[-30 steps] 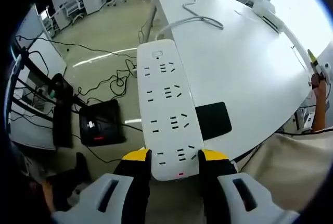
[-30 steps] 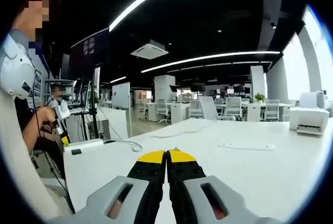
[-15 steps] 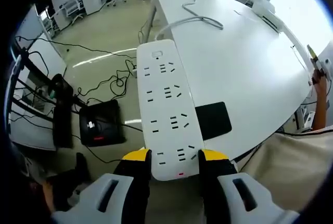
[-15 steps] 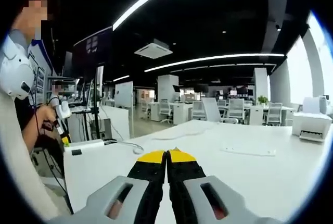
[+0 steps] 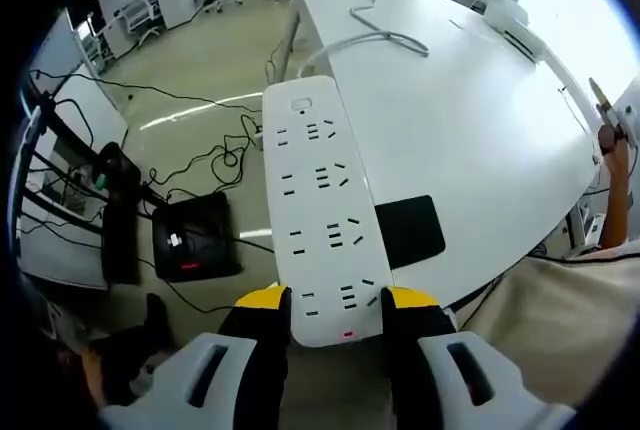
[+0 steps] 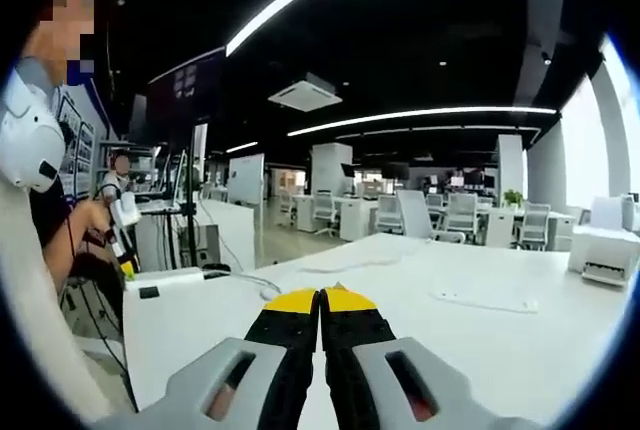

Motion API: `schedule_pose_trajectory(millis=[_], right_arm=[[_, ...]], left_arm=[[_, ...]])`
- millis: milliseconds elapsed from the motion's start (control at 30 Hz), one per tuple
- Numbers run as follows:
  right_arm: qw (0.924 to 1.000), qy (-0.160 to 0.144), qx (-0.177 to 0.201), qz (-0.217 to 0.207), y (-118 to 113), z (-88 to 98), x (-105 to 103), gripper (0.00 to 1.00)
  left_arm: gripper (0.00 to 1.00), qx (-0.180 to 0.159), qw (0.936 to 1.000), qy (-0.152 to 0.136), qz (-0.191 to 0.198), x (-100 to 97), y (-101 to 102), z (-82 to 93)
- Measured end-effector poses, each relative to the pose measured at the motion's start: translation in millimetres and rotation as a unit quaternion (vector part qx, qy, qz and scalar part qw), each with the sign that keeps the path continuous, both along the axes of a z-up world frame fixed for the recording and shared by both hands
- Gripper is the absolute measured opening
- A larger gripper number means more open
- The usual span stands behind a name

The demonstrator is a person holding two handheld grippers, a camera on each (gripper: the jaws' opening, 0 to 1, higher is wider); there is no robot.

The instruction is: Pick up the power strip scattered on the table, fix it on the side mounting bracket of the table, and press the switch

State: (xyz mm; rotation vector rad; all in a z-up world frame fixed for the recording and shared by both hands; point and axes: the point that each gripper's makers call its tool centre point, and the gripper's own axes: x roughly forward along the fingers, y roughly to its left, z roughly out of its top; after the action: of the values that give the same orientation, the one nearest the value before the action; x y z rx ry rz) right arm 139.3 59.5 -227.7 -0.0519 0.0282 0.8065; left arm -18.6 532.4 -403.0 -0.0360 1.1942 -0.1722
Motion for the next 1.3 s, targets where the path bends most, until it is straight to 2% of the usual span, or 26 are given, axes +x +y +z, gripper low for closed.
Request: schedule_pose_trajectory(millis=[567,1100,1300], right_arm=[[0.9996,-0.008,-0.014,0.021,13,7.1,4,0.0],[0.9982,-0.013,-0.027,0.051,43,20.8,11,0.0],[0.9976,-0.003,-0.021,0.066,56,26.1,14,0.0]], left_arm=[[0.41,-0.001,1.0,-0.004,0.002,0.0,0,0.1],[0.41,-0.001,1.0,-0.002,-0.001,0.8,1,-0.3],[0.41,-0.002,1.0,-0.004,-0.002,0.9,1,-0.4]])
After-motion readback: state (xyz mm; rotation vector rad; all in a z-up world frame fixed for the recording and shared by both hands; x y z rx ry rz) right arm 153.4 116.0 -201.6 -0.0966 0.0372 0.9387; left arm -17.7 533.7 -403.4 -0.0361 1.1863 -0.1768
